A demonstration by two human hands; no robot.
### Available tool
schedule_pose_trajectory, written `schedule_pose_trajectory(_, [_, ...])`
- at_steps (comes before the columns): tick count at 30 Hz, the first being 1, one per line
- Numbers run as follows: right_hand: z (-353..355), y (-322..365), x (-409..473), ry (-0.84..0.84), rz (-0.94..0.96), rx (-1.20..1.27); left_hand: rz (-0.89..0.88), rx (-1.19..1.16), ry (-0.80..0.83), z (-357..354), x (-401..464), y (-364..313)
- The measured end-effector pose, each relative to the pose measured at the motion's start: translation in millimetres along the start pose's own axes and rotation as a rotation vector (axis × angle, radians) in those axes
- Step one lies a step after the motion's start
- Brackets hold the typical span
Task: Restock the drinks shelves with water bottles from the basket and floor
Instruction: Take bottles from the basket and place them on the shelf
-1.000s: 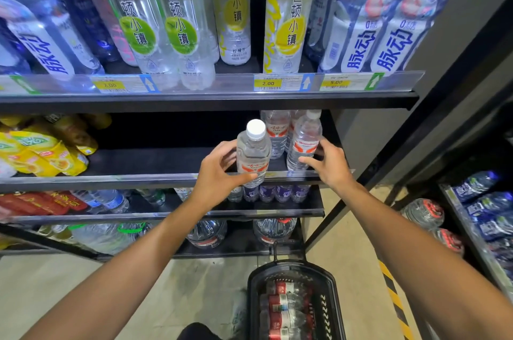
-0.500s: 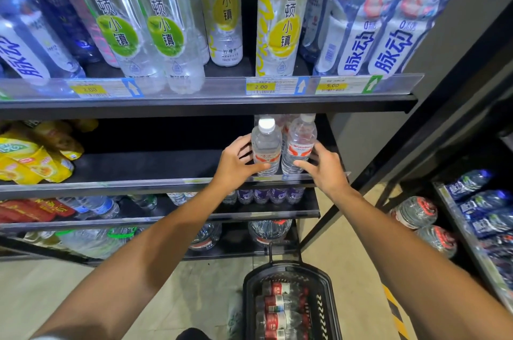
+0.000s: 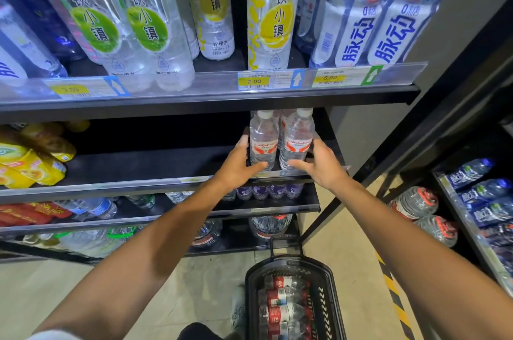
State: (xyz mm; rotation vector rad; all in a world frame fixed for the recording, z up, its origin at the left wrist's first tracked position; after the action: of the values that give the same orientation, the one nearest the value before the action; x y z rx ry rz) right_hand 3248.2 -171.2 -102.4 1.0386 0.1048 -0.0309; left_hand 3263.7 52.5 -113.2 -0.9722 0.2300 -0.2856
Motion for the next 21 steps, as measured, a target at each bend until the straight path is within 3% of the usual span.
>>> schedule_pose_trajectory(3, [-2, -3, 11, 0.046, -0.032, -0.003, 0.032, 0.108, 0.079, -5, 5, 6])
schedule_pose_trajectory(9, [-3, -11, 27, 0.139, -0.099, -0.016, 0.042, 0.212, 0.083, -17, 17, 8])
schedule_pose_trajectory(21, [1, 2, 8, 0.098, -0.189, -0.053, 0.064, 0.261, 0.133, -8, 11, -6])
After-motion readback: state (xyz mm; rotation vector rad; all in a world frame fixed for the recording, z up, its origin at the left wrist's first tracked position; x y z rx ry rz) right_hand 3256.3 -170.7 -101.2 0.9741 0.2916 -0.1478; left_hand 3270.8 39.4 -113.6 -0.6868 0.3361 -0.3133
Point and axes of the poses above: each hand's wrist, its own x-axis towards the middle knuckle, its own z-axis out of the back of the hand, y = z × x, the point moved 4 cm from there along x, towards the middle knuckle, and after that the axes turned 8 degrees about x, right-handed, at the moved point
